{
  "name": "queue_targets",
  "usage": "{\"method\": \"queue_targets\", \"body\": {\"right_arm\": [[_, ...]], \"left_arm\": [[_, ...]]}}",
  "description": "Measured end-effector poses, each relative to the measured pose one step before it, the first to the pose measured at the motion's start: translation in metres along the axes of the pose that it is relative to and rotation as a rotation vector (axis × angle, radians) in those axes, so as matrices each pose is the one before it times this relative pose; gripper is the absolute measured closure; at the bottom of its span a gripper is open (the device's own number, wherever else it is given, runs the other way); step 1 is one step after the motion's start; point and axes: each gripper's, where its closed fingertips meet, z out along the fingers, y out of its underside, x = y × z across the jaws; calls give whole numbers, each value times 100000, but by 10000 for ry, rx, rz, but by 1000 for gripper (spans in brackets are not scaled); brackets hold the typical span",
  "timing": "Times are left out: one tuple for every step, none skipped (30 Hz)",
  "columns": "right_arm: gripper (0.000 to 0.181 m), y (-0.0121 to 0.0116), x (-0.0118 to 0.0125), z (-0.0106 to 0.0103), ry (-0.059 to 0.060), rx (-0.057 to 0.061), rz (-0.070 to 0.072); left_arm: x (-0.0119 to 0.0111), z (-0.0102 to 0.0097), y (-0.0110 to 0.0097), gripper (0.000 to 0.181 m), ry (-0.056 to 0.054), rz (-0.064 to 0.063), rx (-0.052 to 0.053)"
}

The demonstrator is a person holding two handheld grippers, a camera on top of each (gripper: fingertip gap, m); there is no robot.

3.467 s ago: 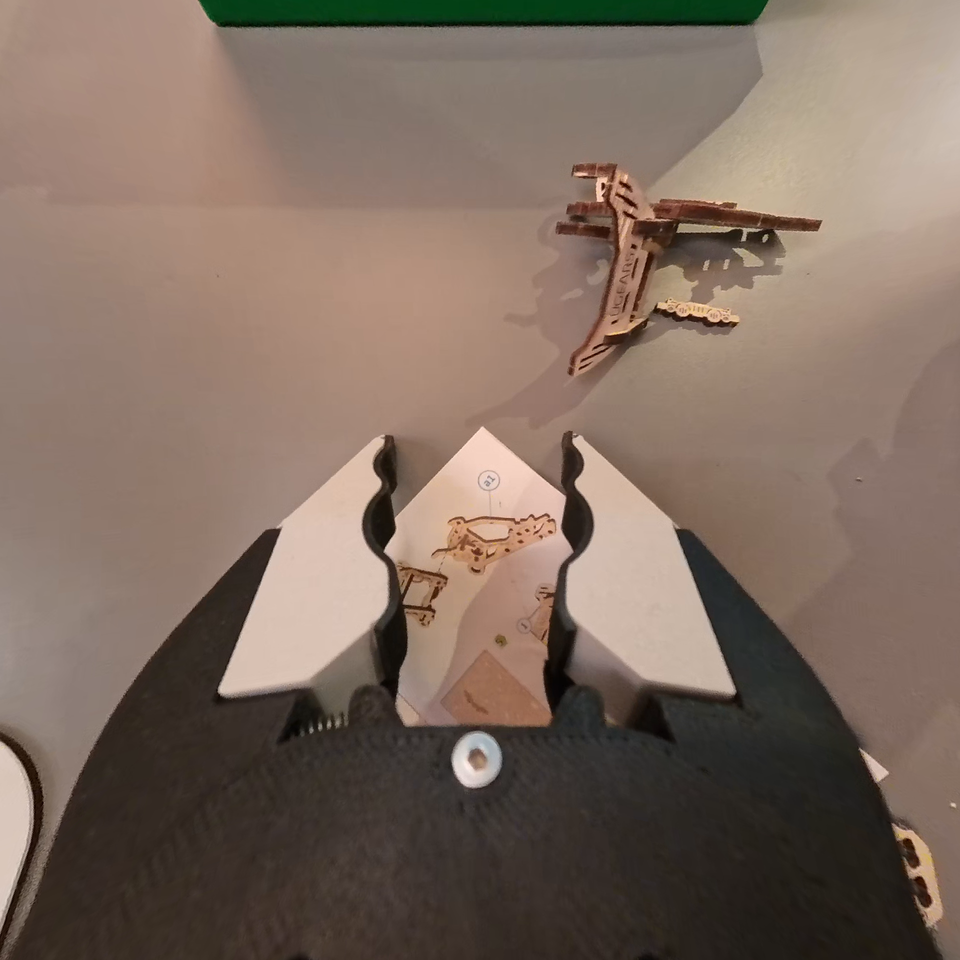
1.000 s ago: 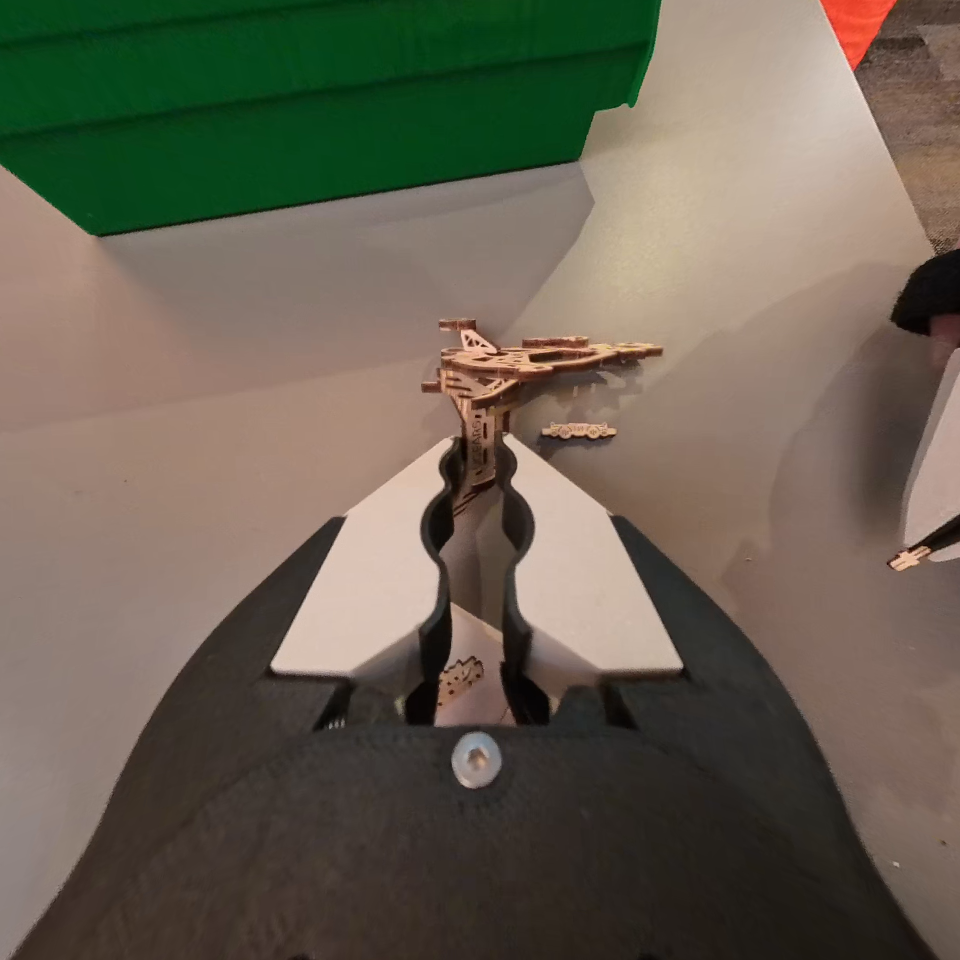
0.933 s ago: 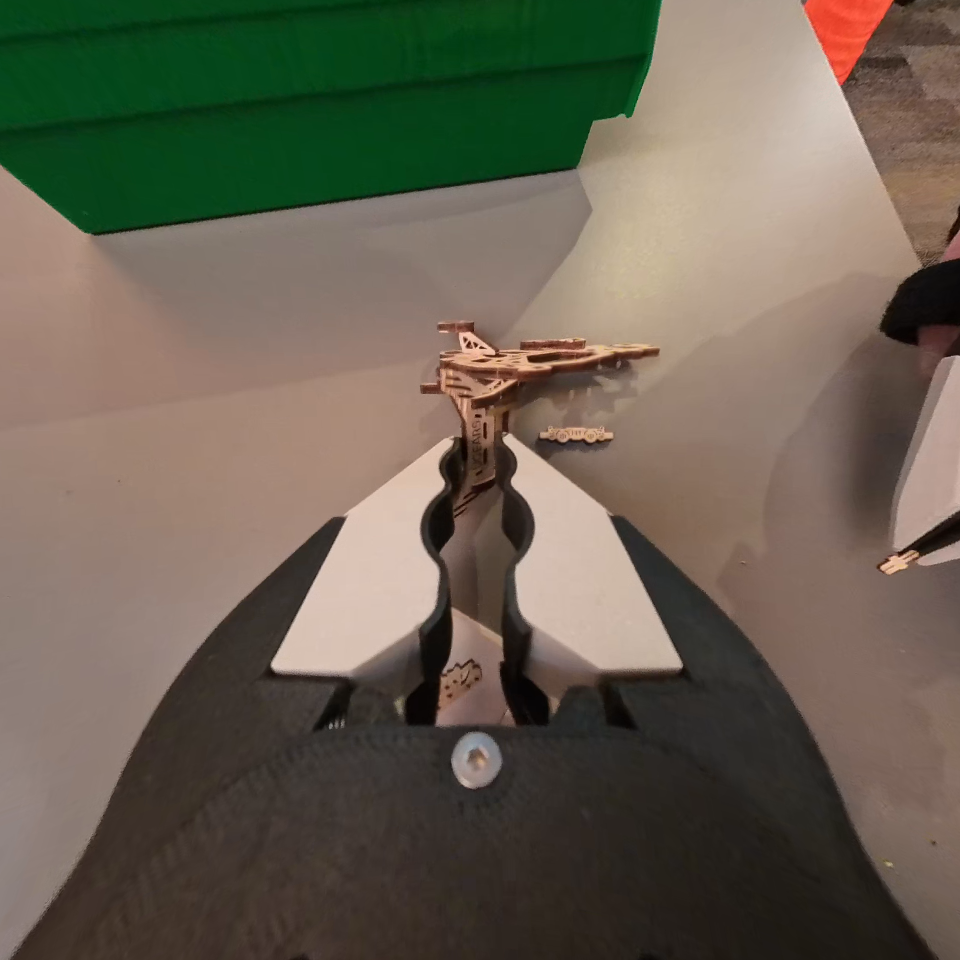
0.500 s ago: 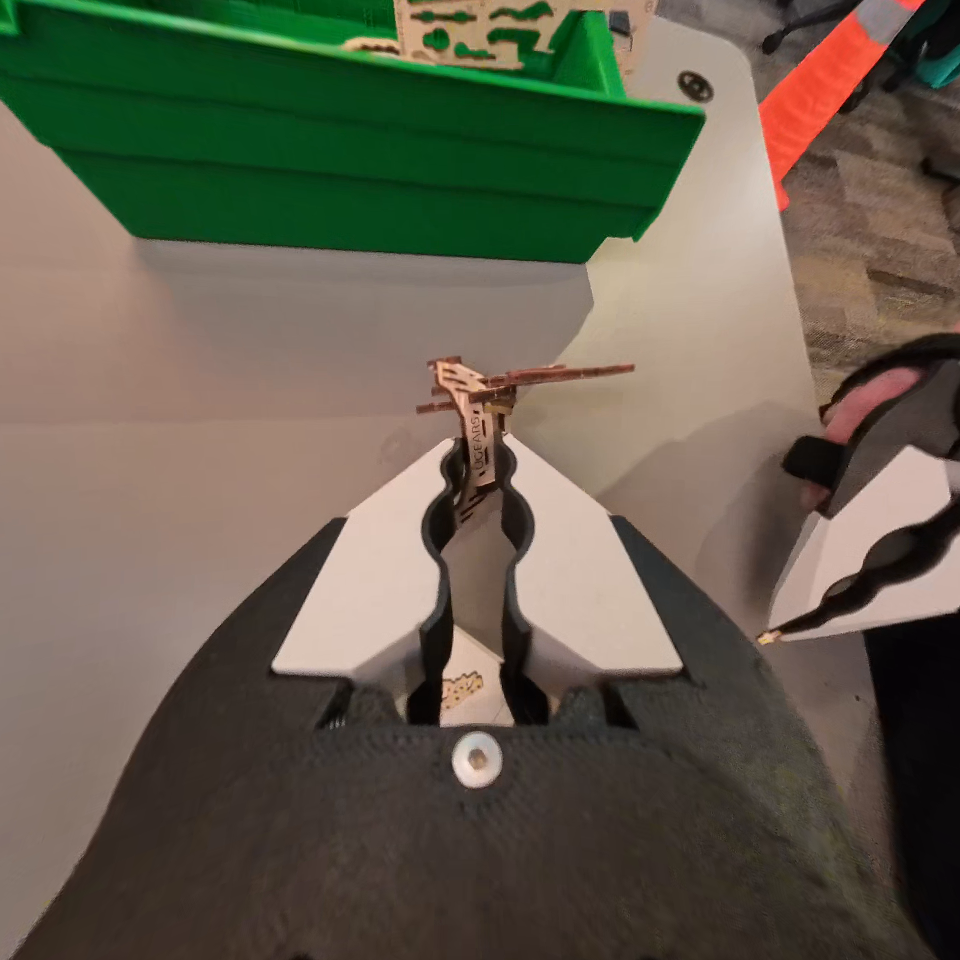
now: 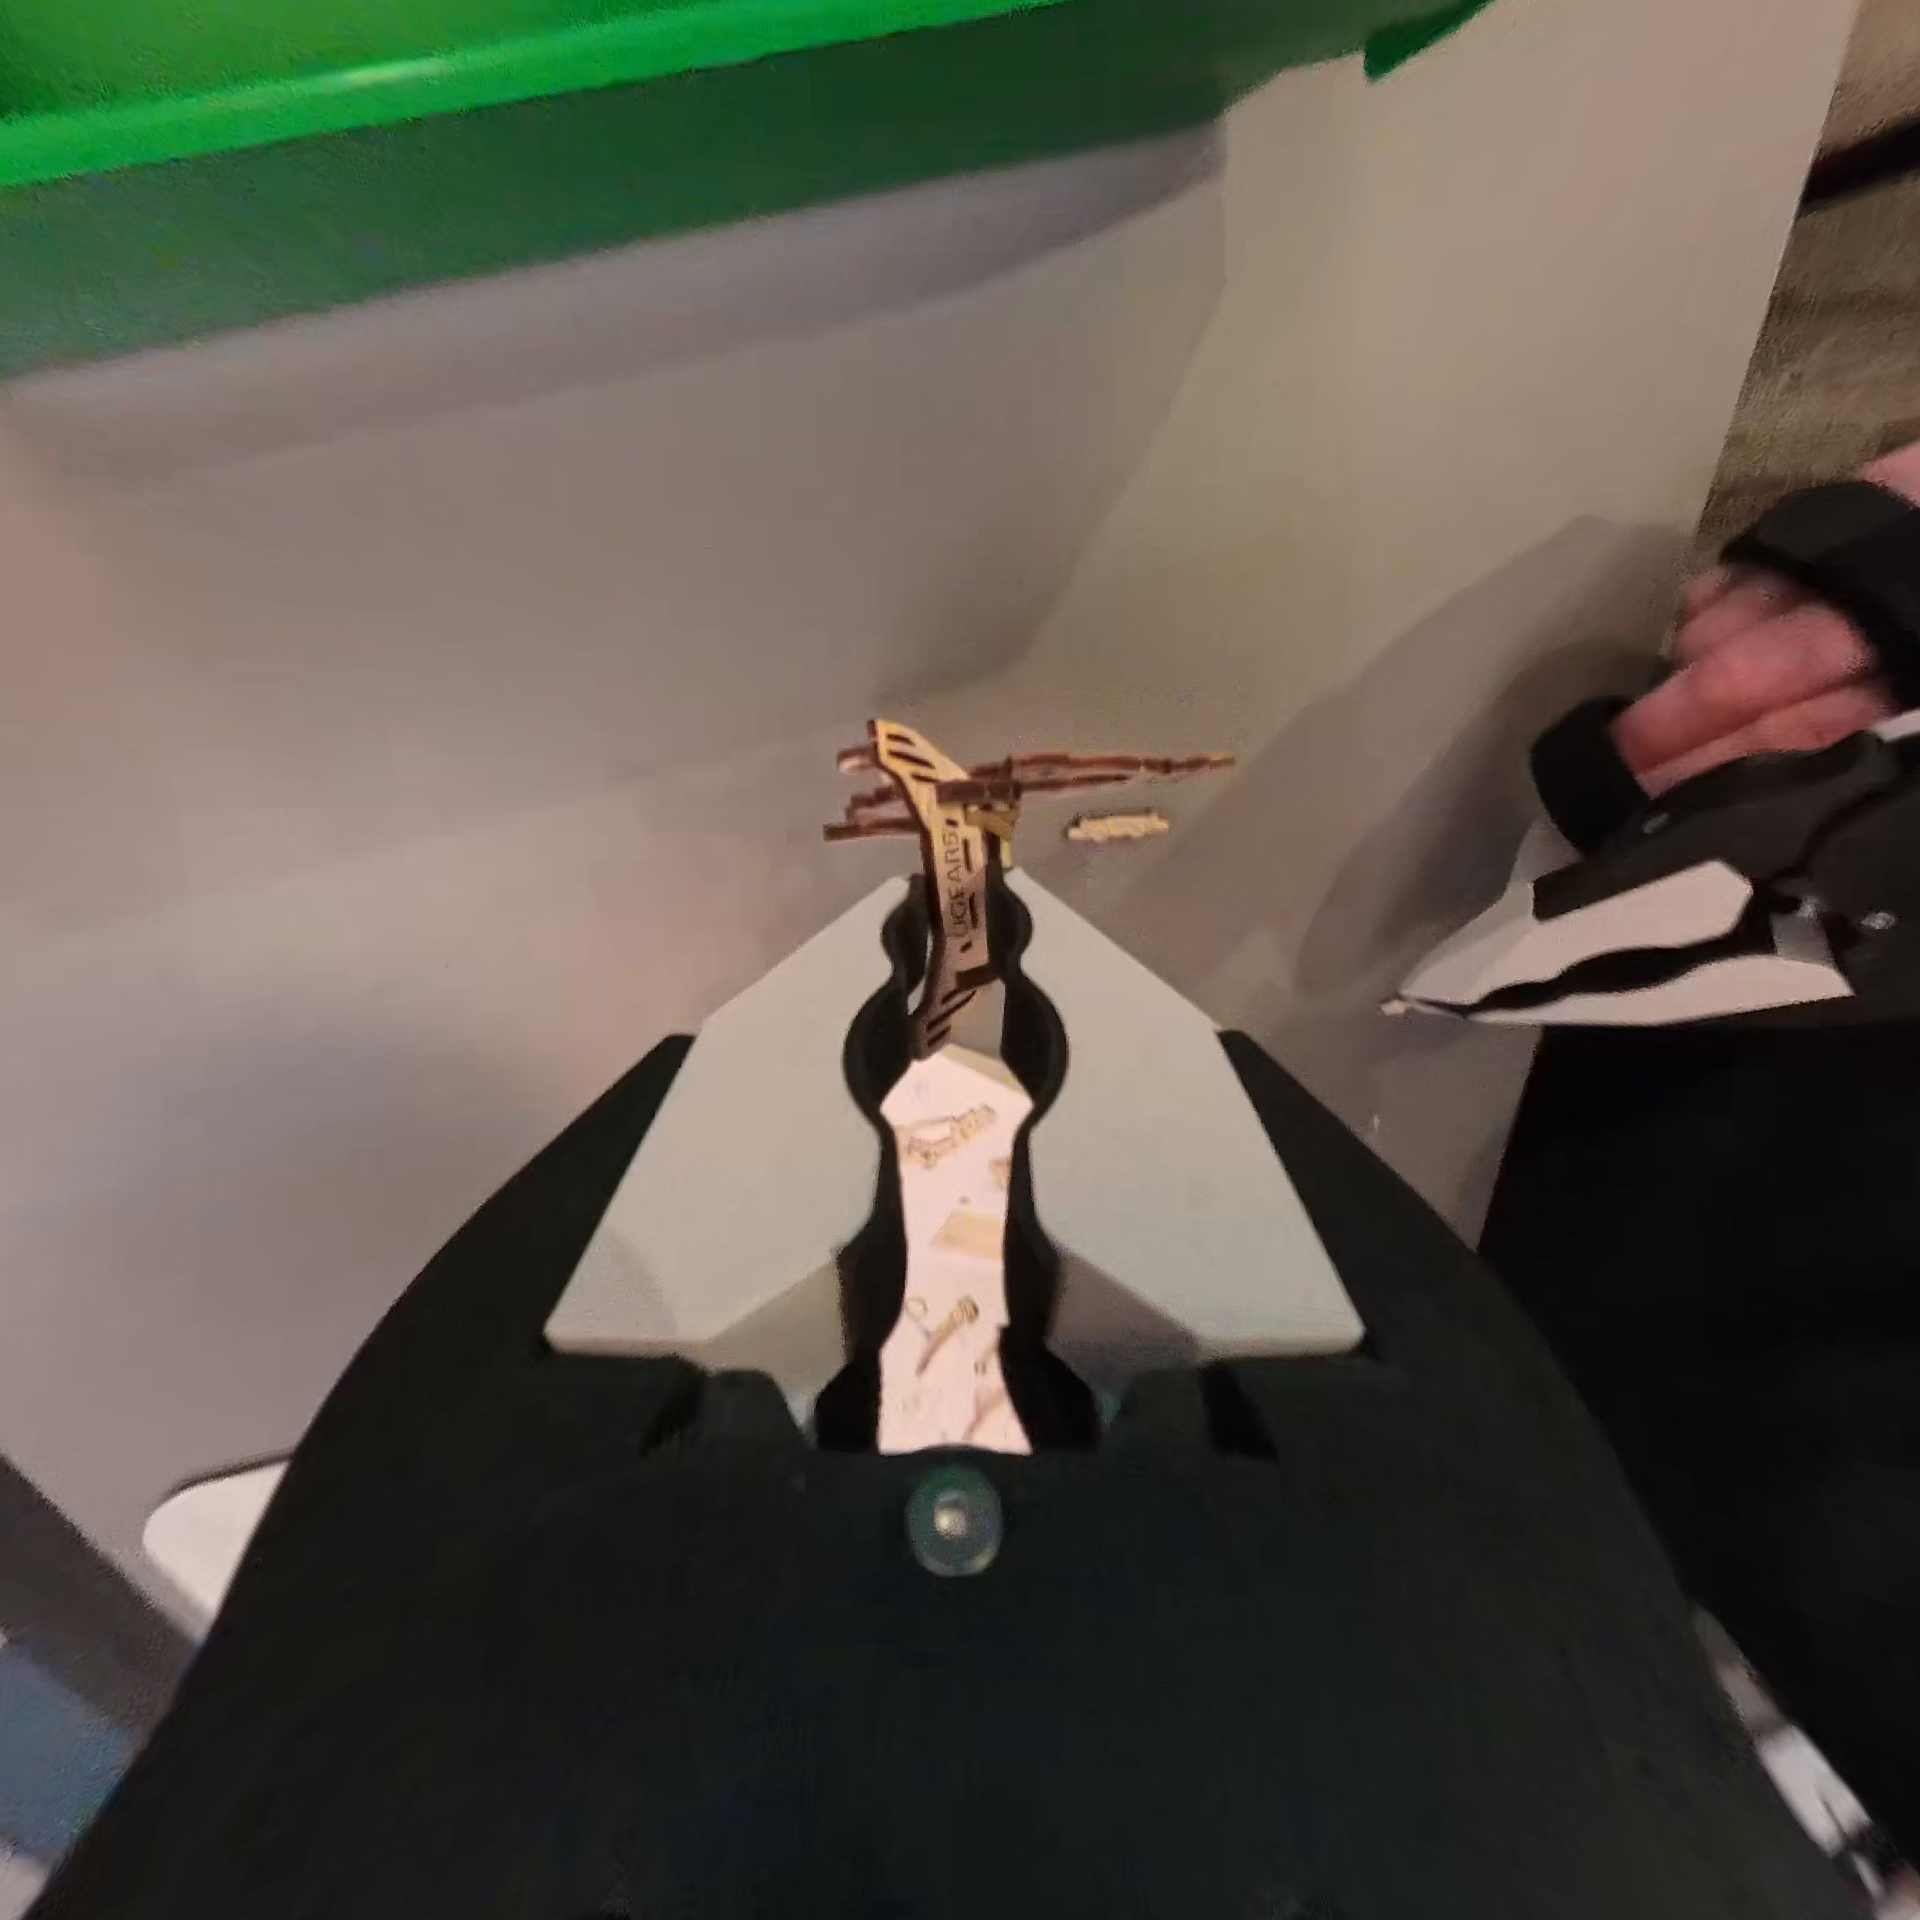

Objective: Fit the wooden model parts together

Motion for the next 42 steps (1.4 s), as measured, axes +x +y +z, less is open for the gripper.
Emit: {"method": "queue_targets", "body": {"right_arm": [[181,2,-68,28,32,-50,-59],[181,-59,-71,28,23,-31,-56],[181,-76,-85,64,7,-21,-54],[181,-29,-91,103,2,-44,-56],[181,35,-83,144,7,-76,-56],[181,101,-58,157,11,-97,-53],[181,95,-45,147,13,-102,-58],[181,69,-44,126,12,-81,-54],[181,25,-44,88,10,-47,-35],[181,-11,-21,65,11,-31,-23],[181,17,-5,44,21,-40,-32],[181,41,16,53,30,-48,-41],[181,38,13,36,23,-43,-32],[181,25,6,35,9,-28,-16],[181,17,-6,23,5,-15,-16],[181,9,8,13,7,-10,-16],[181,6,5,11,2,-4,-5],[181,1,11,23,-4,0,3],[181,31,8,30,-2,-11,1],[181,53,10,43,-2,-22,-2],[181,40,-16,43,-5,-19,-4],[181,16,-19,34,-8,-11,-8],[181,0,-27,21,-6,-7,-10],[181,-8,-20,14,-2,-6,-12],[181,-21,-12,9,-1,-3,-10],[181,-10,-8,11,0,-1,-9],[181,6,-4,0,2,-8,-7],[181,12,-5,19,-3,-4,0],[181,5,-13,8,-9,1,2],[181,21,-5,25,-5,-6,-1],[181,26,6,22,-2,-11,2],[181,19,0,22,-7,-1,5],[181,-4,4,12,-10,4,5],[181,22,5,21,-5,-3,2],[181,5,6,11,-2,-6,0],[181,12,0,5,-1,-4,-1],[181,5,3,-2,1,-3,-3],[181,12,-2,-8,3,-2,-2],[181,-4,15,-12,3,2,1],[181,-10,6,-20,4,3,0],[181,-6,3,-21,7,2,-5],[181,4,11,-29,10,0,-5]], "left_arm": [[548,-27,261,173,193,64,-578],[352,2,223,173,59,58,-485],[-70,0,66,173,-237,49,-326],[96,91,217,173,-113,53,-361],[502,168,221,173,211,61,-313],[223,166,-22,173,118,-25,-110],[-159,120,-81,173,-77,-86,-36],[-127,121,87,173,-55,-35,-89],[-37,114,128,173,31,-57,-78],[-159,50,32,173,-54,-71,-3],[-148,45,162,173,-84,-28,-63],[16,90,275,173,14,11,-126],[100,114,206,173,53,6,-86],[-49,85,192,173,-64,-2,-73],[-141,77,263,173,-143,-5,-131],[-90,71,277,173,-147,27,-147],[57,38,127,173,-52,29,-61],[155,37,18,173,17,29,-19],[140,45,63,173,13,46,-53],[74,85,73,173,-32,36,-76],[12,101,66,173,-56,30,-82],[44,126,67,173,-34,32,-78],[91,142,52,173,14,29,-75],[61,153,55,173,8,20,-70],[-16,137,57,173,-34,6,-70],[-33,102,47,173,-36,13,-69],[41,87,25,173,16,20,-49],[48,63,7,173,30,18,-35],[-22,36,-12,173,-6,15,-22],[0,39,-25,173,12,6,-14],[35,54,-40,173,35,18,-19],[0,68,-32,173,9,12,-36],[-50,69,-4,173,-37,14,-56],[-43,80,4,173,-31,10,-65],[-9,70,-2,173,-14,17,-56],[28,57,-49,173,16,20,-17],[37,48,-21,173,22,14,-22],[-14,40,-3,173,-6,13,-21],[-45,33,4,173,-16,4,-5],[-10,-23,1,173,6,27,47],[9,-87,-21,173,56,6,144],[-113,-184,-96,173,16,-46,275]]}}
